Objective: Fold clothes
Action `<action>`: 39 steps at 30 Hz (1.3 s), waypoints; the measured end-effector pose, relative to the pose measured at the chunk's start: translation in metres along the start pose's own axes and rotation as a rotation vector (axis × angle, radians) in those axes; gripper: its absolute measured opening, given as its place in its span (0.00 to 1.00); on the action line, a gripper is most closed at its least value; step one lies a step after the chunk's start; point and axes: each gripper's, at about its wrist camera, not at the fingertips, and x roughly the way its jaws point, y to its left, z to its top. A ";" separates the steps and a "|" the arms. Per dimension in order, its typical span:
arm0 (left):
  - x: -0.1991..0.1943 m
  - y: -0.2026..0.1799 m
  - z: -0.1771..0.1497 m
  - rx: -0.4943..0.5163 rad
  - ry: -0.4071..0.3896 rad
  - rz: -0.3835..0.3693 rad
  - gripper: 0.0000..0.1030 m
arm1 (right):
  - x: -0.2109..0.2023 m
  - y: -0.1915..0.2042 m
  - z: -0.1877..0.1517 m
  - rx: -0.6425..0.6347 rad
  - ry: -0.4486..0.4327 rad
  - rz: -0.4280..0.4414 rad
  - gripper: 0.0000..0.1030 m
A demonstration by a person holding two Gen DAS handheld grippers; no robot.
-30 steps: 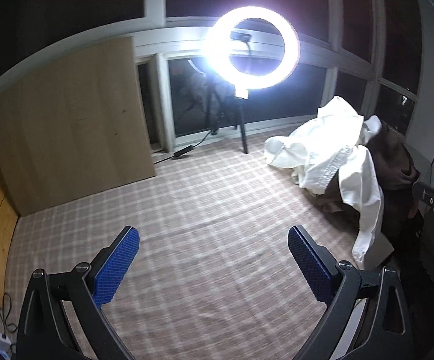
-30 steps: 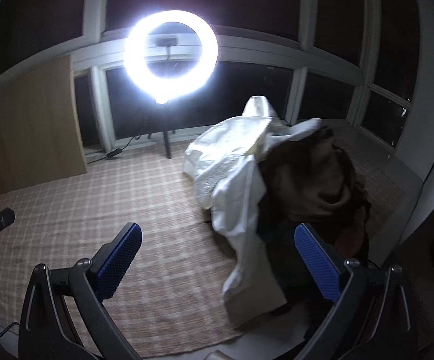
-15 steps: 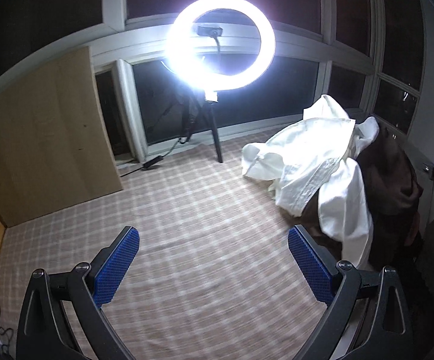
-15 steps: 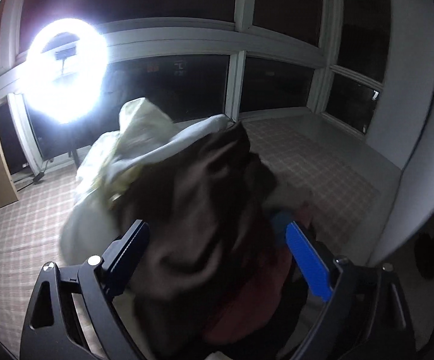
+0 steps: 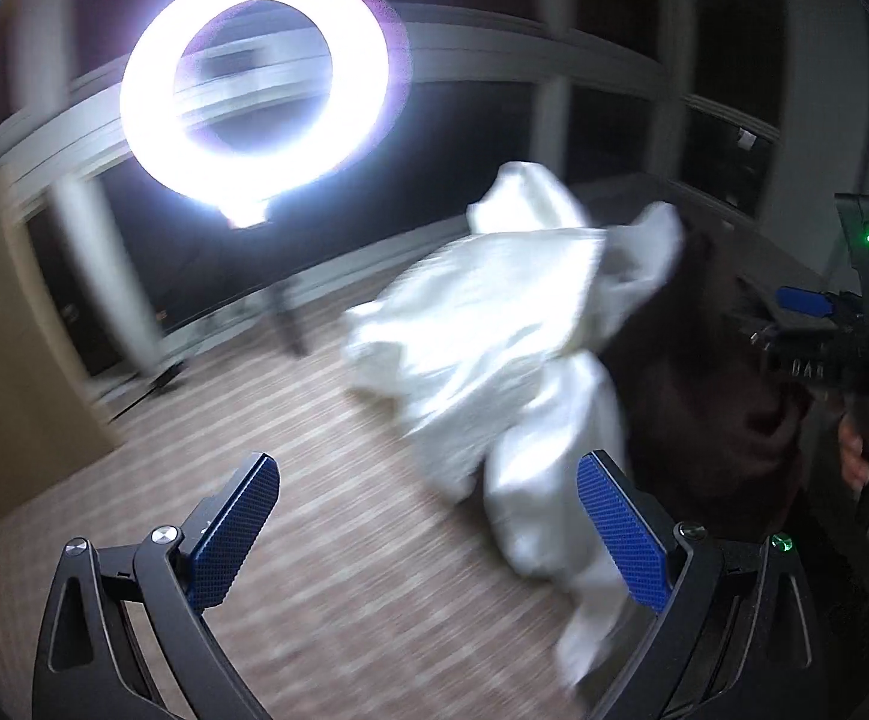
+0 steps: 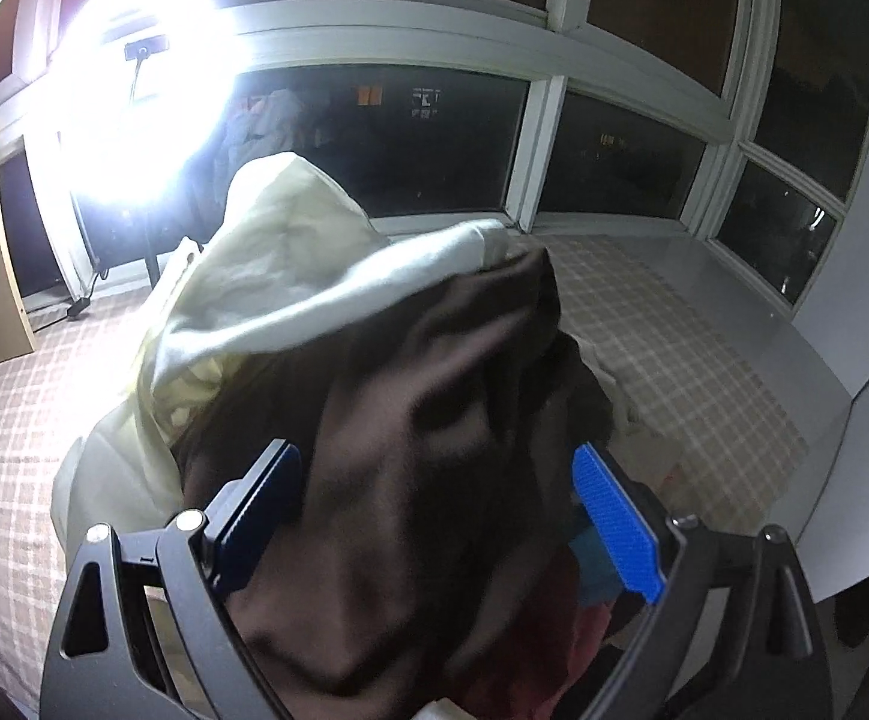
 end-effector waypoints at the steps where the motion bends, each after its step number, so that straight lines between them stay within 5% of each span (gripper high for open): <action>1: 0.013 -0.014 0.008 0.028 0.012 -0.018 0.97 | -0.003 -0.004 -0.003 0.007 -0.001 0.000 0.90; 6: 0.079 -0.062 0.040 0.163 0.069 0.034 0.97 | -0.023 -0.033 -0.018 0.062 -0.016 -0.011 0.90; 9: 0.107 -0.063 0.053 0.154 0.100 0.025 0.95 | -0.029 -0.050 -0.025 0.099 -0.015 -0.016 0.90; 11: 0.119 -0.059 0.060 0.136 0.114 0.006 0.71 | -0.032 -0.061 -0.030 0.130 -0.010 -0.013 0.90; 13: 0.123 -0.051 0.066 0.104 0.127 -0.051 0.29 | -0.033 -0.071 -0.033 0.171 -0.009 0.008 0.90; 17: 0.109 -0.031 0.073 0.060 0.090 -0.130 0.08 | -0.036 -0.077 -0.031 0.220 -0.038 0.046 0.90; 25: 0.015 0.062 0.063 -0.054 -0.015 -0.059 0.05 | -0.043 -0.048 -0.009 0.172 -0.083 0.109 0.90; 32: -0.095 0.181 -0.030 -0.202 -0.021 0.112 0.05 | -0.070 0.026 0.007 0.057 -0.130 0.209 0.90; 36: -0.103 0.244 -0.133 -0.261 0.200 0.356 0.32 | -0.062 0.088 0.004 -0.028 -0.090 0.240 0.90; 39: -0.106 0.283 -0.197 -0.376 0.332 0.366 0.32 | -0.044 0.139 -0.007 -0.073 -0.032 0.272 0.90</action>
